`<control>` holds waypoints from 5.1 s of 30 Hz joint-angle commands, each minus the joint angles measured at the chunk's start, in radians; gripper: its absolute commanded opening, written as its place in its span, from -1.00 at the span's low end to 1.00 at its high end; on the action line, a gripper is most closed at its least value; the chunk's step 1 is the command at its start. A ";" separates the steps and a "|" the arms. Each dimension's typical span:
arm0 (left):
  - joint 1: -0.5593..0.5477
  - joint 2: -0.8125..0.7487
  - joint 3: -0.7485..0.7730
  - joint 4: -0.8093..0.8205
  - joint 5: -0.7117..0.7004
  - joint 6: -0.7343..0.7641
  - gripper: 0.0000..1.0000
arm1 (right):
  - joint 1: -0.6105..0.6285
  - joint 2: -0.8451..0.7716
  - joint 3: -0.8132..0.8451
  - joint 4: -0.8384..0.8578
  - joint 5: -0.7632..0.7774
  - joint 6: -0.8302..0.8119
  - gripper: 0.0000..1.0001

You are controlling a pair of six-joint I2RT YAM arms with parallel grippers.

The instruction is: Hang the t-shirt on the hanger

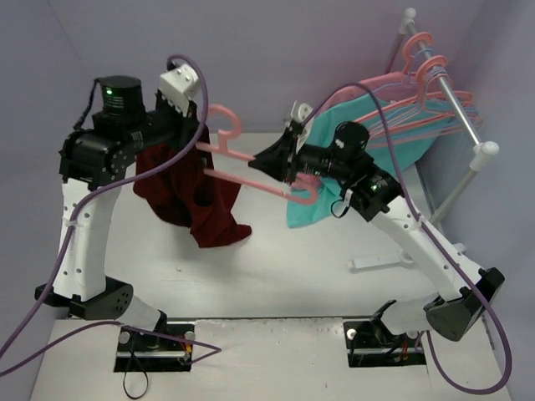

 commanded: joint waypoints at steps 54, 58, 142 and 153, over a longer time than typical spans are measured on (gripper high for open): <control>-0.042 -0.097 -0.110 0.183 0.194 -0.072 0.11 | -0.112 -0.009 -0.223 0.531 -0.188 0.225 -1.00; -0.005 -0.122 -0.146 0.183 0.218 -0.052 0.12 | -0.112 0.006 -0.226 0.531 -0.199 0.219 -1.00; 0.206 -0.215 -0.501 -0.141 0.470 0.674 -1.00 | -0.327 -0.092 -0.232 0.272 -0.013 0.242 0.56; 0.206 -0.335 -0.699 0.151 0.247 0.363 -1.00 | -0.207 -0.227 -0.478 0.224 0.332 0.453 0.27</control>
